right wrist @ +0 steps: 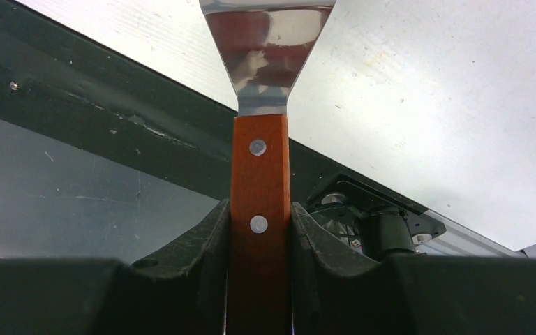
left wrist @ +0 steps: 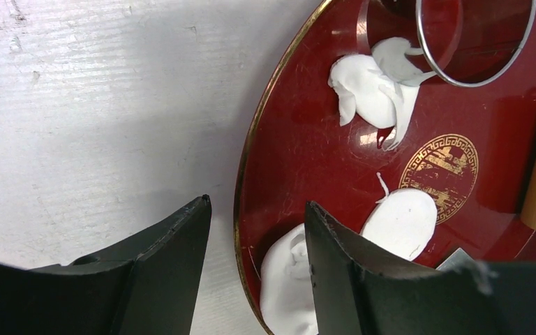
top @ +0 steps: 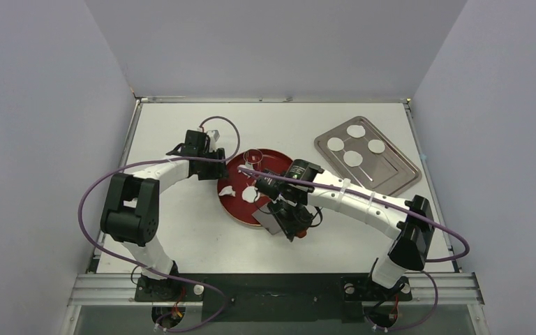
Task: Roll out the dumpling wrappers from the dough
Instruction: Remove the dumpling wrapper from the work surface.
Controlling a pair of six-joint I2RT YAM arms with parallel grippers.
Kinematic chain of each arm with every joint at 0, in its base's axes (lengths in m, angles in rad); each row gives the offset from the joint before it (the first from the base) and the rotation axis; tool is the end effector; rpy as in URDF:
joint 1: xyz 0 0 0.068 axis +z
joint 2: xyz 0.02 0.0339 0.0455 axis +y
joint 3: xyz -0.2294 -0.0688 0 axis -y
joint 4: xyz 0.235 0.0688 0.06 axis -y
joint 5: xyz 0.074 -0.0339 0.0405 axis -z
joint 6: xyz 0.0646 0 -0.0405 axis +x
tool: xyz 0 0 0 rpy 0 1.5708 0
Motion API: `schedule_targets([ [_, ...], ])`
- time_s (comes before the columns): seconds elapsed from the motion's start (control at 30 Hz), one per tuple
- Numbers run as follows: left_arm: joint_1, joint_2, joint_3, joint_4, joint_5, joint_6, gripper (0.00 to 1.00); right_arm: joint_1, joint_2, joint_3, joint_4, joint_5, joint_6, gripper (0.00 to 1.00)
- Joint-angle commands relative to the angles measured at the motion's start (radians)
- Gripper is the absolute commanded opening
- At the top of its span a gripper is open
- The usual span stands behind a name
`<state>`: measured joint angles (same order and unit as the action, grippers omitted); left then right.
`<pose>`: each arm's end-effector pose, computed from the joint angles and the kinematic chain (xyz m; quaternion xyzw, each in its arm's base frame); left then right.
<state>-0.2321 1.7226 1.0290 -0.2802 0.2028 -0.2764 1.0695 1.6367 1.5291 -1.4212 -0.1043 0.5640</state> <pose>0.3385 -0.0934 0.1226 0.0087 0.9513 -0.1672 0.2588 0.1291 0.2497 0.2387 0.2507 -0.9664 -0.0510 0.0236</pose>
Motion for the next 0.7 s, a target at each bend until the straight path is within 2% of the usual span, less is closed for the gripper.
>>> schedule_targets([
  [0.0, -0.014, 0.016, 0.002, 0.053, -0.023, 0.001, 0.49, 0.0, 0.036, 0.028, 0.032, 0.044, -0.009, 0.0],
  [0.4, -0.02, 0.051, -0.002, 0.057, -0.052, -0.016, 0.45, -0.03, 0.065, 0.071, 0.053, 0.084, -0.005, 0.0],
  [0.67, 0.014, 0.041, 0.083, 0.019, -0.041, -0.019, 0.46, -0.029, 0.034, 0.061, 0.052, 0.08, 0.005, 0.0],
])
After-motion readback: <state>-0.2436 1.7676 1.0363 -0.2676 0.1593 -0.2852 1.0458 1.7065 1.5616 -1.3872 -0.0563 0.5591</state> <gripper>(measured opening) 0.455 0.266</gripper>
